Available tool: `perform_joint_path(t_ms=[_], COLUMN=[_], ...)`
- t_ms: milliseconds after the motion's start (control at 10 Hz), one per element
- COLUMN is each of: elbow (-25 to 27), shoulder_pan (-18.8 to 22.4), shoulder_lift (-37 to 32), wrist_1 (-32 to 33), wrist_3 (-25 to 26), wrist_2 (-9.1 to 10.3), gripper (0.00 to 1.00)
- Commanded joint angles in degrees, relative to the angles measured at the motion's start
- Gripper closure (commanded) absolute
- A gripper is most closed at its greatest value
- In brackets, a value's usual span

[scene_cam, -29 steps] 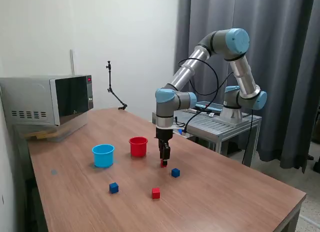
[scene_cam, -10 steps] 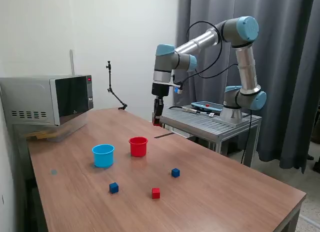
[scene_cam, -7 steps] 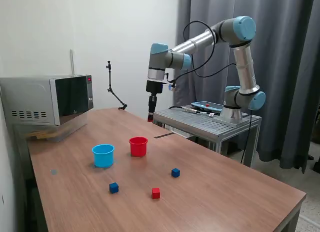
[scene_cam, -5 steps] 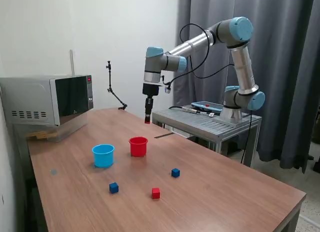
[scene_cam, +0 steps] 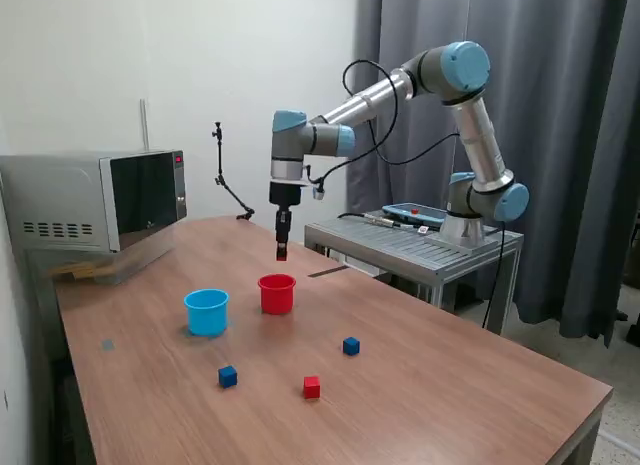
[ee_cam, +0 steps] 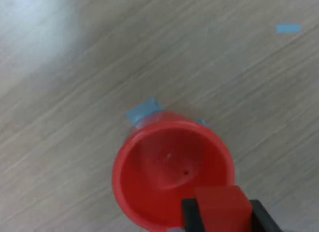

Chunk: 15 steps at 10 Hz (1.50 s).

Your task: Place red objects in the red bin, and blue objects in the blue bin.

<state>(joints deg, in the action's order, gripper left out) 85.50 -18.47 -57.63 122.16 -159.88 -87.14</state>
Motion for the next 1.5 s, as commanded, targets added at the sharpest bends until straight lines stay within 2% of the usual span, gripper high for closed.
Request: perform_joint_path(t_ms=[0,1300,1400], elbow=[-1.5,-0.9,-0.9], shoulder_pan=[-1.5,-1.5,-1.5], shoulder_lift=[2.6,4.3,4.3], wrist_1=[0.0,0.0,0.1], wrist_3=[-0.1,0.0,0.0], wrist_2=[0.13,0.04,0.04], gripper=[1.0,1.0,0.0])
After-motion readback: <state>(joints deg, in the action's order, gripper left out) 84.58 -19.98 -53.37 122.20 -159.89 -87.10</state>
